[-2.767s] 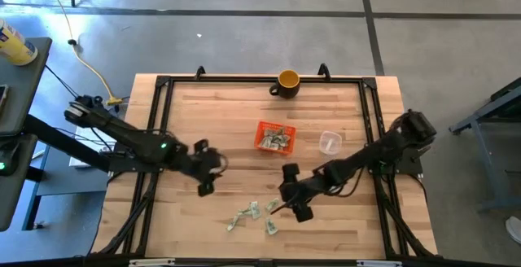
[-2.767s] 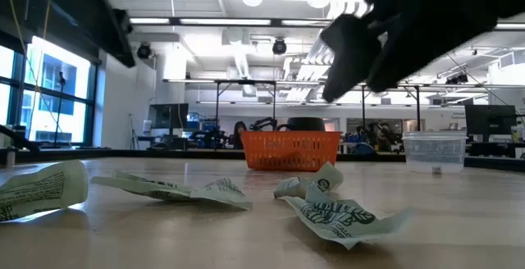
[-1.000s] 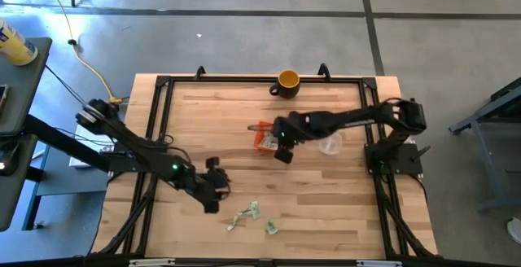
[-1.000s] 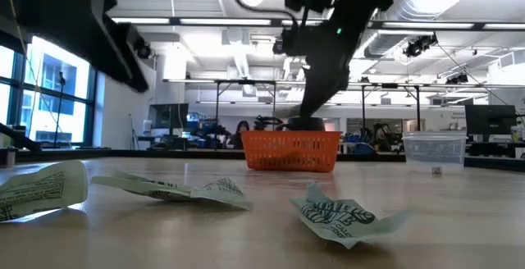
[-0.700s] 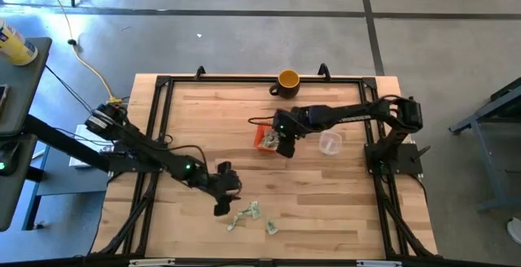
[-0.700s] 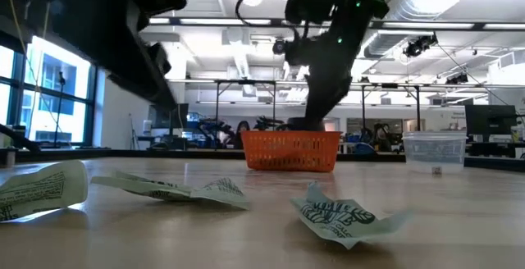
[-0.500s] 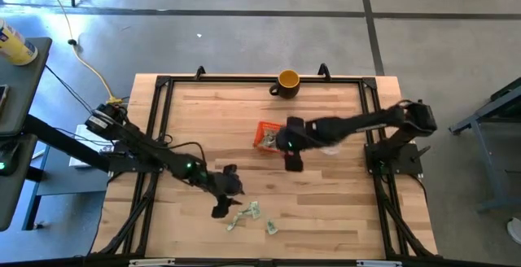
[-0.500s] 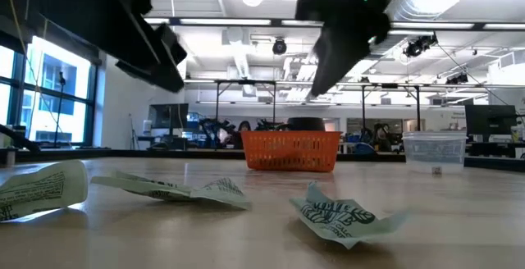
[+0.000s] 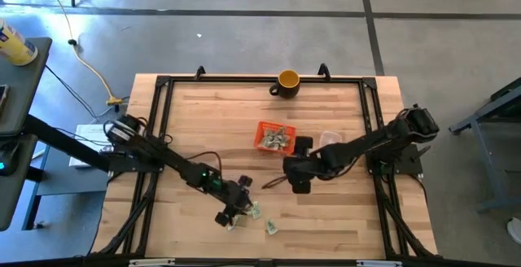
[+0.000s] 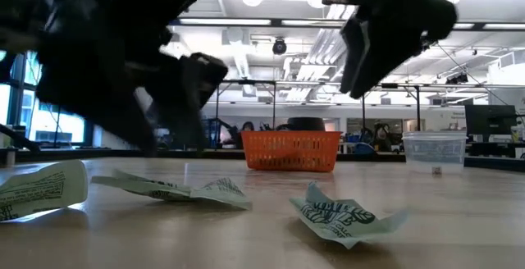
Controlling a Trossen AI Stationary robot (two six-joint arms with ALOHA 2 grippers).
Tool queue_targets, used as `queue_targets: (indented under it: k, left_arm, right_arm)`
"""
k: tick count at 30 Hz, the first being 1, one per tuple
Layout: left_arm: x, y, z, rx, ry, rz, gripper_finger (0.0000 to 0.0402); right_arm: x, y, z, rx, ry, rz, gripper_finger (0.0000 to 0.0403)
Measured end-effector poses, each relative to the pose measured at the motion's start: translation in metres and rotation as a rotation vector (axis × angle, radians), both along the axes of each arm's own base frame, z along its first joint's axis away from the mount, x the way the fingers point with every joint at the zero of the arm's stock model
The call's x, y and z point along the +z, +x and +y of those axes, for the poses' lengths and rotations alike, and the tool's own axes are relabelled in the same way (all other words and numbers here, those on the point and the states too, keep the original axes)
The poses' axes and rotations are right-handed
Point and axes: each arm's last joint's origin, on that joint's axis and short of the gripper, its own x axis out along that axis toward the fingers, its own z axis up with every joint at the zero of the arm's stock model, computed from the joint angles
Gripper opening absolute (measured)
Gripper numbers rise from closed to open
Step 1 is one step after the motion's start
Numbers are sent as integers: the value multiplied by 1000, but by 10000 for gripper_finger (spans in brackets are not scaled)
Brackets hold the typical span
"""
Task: Pick and place items into bin
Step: Put the white stevia packet into the orange bin
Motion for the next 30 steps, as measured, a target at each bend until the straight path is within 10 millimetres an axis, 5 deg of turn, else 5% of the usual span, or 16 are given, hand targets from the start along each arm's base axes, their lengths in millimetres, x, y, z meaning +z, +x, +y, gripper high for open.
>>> queue_targets:
  k: [7, 18, 22, 27, 30]
  left_arm:
    - [-5, 22, -6, -60, 117, -31, 205]
    - [-23, 37, 20, -88, 63, 68, 197]
    - [-20, 38, 25, -73, 69, 81, 143]
    - [3, 43, 33, -5, 157, 137, 28]
    - [33, 49, 39, 61, 229, 140, 31]
  right_arm:
    - [-4, -7, 11, -83, 48, -17, 283]
    - [-7, -11, 16, -124, 80, -15, 282]
    - [-8, -12, 15, -120, 67, 1, 284]
    - [-8, -15, 14, -109, 29, 29, 282]
    - [0, -16, 13, -118, 24, -23, 282]
